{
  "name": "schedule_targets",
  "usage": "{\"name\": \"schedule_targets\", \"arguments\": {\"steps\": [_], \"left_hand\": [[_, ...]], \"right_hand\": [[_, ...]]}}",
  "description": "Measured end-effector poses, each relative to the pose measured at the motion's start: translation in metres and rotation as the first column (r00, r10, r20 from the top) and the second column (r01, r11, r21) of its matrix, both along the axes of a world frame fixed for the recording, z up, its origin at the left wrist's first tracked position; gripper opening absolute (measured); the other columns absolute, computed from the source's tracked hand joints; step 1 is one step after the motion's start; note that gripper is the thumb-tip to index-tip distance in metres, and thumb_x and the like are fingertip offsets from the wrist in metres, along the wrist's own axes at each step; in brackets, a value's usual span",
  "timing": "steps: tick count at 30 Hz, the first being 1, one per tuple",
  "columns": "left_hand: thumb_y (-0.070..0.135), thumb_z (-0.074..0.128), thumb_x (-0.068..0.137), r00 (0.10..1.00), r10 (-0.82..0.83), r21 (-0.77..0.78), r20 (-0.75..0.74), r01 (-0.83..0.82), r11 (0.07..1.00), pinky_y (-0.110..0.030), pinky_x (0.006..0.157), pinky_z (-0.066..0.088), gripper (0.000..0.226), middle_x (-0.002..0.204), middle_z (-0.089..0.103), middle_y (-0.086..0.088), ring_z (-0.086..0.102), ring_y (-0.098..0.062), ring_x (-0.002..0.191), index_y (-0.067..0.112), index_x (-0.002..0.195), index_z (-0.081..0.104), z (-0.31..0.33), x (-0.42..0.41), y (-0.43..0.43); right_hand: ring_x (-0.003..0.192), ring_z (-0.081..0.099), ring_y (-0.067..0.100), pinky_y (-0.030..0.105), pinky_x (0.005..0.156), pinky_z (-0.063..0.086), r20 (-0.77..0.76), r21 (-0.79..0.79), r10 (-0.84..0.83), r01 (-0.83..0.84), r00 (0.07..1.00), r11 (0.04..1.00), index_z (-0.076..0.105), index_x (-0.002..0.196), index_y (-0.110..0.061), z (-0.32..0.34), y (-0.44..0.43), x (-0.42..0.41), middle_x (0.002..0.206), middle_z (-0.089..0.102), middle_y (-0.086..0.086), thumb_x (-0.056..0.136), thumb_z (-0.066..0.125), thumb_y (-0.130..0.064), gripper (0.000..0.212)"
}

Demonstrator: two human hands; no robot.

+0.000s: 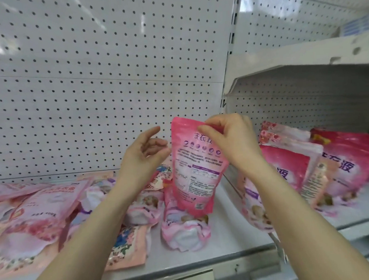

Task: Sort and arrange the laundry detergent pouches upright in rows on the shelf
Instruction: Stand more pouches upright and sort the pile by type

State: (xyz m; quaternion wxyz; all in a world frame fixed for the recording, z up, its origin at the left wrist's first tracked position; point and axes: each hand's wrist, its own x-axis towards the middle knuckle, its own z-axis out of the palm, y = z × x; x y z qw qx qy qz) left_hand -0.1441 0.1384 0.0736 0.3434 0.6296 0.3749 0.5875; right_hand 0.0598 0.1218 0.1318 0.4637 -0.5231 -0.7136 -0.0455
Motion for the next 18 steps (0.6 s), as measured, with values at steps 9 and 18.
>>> {"name": "schedule_targets", "arguments": {"steps": [9,18], "left_hand": [[0.06,0.062,0.081,0.559,-0.195,-0.161,-0.806,0.11,0.981,-0.018,0.09,0.044,0.054,0.123,0.062,0.016,0.058,0.001,0.106,0.029,0.126,0.06,-0.078,0.032,-0.016],[0.054,0.035,0.097,0.459,-0.272,-0.21,-0.846,0.182,0.961,-0.03,0.112,0.026,0.035,0.149,0.041,0.011,0.04,-0.009,0.135,0.049,0.124,0.057,-0.087,0.035,-0.038]], "right_hand": [[0.06,0.058,0.027,0.033,0.065,0.049,0.156,0.069,-0.378,0.372,0.913,0.926,0.071,0.077,-0.016,-0.01,0.0,0.042,0.06,0.059,0.002,0.095,0.063,-0.034,0.027],[0.089,0.062,0.033,0.037,0.067,0.049,0.392,0.324,-0.494,0.386,0.776,0.864,0.072,0.105,-0.005,-0.04,0.008,0.033,0.097,0.071,0.014,0.074,0.068,0.007,0.034]]}}
